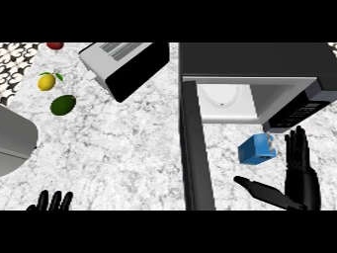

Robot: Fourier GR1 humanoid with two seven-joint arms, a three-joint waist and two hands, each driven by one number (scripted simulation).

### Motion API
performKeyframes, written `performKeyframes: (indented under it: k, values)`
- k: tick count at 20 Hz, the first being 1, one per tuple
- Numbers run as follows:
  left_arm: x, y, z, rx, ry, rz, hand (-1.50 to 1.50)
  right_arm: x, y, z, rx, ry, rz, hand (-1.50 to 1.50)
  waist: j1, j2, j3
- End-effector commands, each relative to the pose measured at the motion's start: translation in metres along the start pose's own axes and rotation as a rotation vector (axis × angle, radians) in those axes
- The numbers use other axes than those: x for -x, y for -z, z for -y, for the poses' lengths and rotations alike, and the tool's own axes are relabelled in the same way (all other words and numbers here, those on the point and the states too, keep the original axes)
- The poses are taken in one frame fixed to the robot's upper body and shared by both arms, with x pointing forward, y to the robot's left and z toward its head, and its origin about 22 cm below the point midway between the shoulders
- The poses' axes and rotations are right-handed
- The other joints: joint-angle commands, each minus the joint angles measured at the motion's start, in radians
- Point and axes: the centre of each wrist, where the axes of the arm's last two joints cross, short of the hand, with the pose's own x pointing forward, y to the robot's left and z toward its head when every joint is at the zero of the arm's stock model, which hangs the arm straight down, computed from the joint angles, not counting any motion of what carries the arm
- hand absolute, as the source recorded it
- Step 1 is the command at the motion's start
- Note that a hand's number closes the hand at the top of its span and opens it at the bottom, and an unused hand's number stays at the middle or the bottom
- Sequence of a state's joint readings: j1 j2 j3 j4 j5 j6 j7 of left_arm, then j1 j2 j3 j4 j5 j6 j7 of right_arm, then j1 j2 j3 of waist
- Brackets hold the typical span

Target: Pick up the milk, place it into the microwave and close the microwave

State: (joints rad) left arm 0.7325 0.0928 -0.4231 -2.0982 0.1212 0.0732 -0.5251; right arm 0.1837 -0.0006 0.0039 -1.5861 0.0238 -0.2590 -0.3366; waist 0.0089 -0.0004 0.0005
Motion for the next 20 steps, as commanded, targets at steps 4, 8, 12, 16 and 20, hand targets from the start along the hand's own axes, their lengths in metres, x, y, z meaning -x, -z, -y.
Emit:
performKeyframes:
  k: [4,8,12,16,20]
  values:
    - [0.009,-0.009,0.012,0.006,0.000,-0.001,-1.50,0.042,0.000,0.010,0.032,-0.039,-0.027,-1.50,-0.003,0.000,0.000]
    - [-0.020,-0.013,-0.006,-0.025,-0.020,0.003,-1.50,0.063,-0.013,0.025,0.015,-0.039,-0.027,-1.50,-0.003,-0.001,0.000]
    - [-0.003,-0.028,-0.005,-0.008,0.007,0.003,-1.50,0.090,-0.015,0.028,0.019,-0.038,0.005,-1.50,0.001,0.000,0.000]
    - [0.002,-0.013,-0.007,-0.011,-0.007,-0.012,-1.50,0.097,-0.007,0.012,0.026,-0.026,0.005,-1.50,-0.002,0.000,0.000]
    - [-0.009,-0.015,-0.005,-0.010,-0.001,0.008,-1.50,0.110,-0.008,0.038,-0.003,-0.059,0.006,-1.50,-0.002,0.000,0.000]
